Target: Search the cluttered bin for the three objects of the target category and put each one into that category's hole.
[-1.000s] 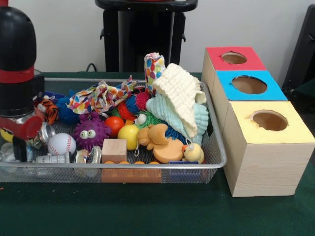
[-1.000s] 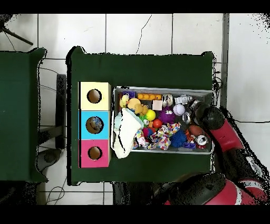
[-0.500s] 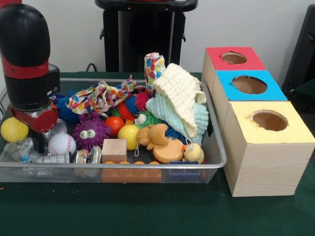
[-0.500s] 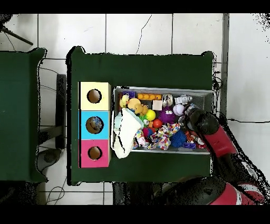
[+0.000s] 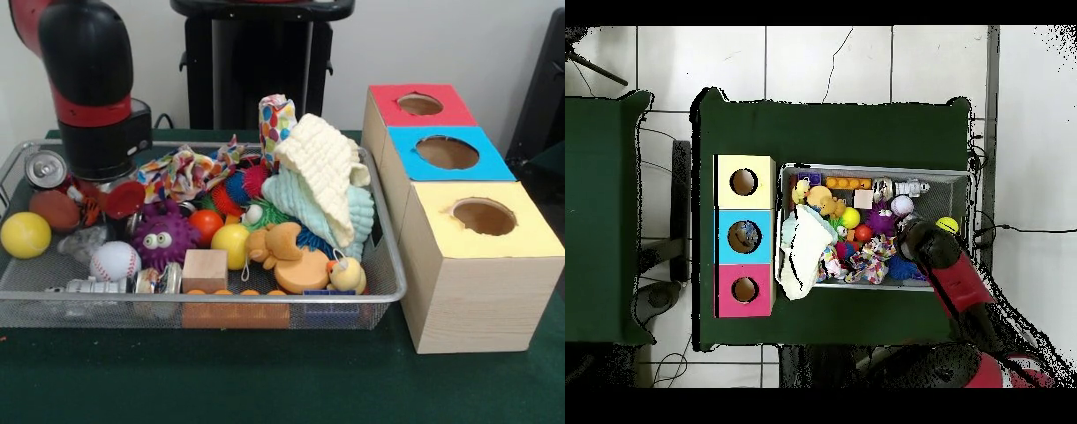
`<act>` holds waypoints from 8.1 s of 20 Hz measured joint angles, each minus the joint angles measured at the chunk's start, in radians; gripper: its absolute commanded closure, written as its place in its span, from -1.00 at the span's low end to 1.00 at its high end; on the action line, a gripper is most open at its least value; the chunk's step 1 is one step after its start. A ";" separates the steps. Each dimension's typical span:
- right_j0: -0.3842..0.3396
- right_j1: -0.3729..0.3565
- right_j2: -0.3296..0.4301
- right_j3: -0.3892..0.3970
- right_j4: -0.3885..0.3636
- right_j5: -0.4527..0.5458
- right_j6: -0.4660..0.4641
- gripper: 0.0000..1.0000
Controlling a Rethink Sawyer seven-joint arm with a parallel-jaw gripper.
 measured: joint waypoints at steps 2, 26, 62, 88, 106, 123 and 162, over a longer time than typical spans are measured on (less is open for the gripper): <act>0.009 -0.006 0.000 0.024 0.011 -0.003 0.022 1.00; 0.127 -0.029 -0.234 -0.161 -0.112 0.434 0.174 1.00; -0.178 0.106 -0.018 -0.536 -0.329 0.803 0.174 1.00; -0.179 0.229 0.063 -0.591 -0.328 1.025 0.174 1.00; -0.164 0.267 0.071 -0.837 -0.433 1.185 0.174 1.00; -0.194 0.289 0.106 -0.899 -0.461 1.207 0.174 1.00; -0.210 0.369 0.246 -0.944 -0.473 1.291 0.174 -1.00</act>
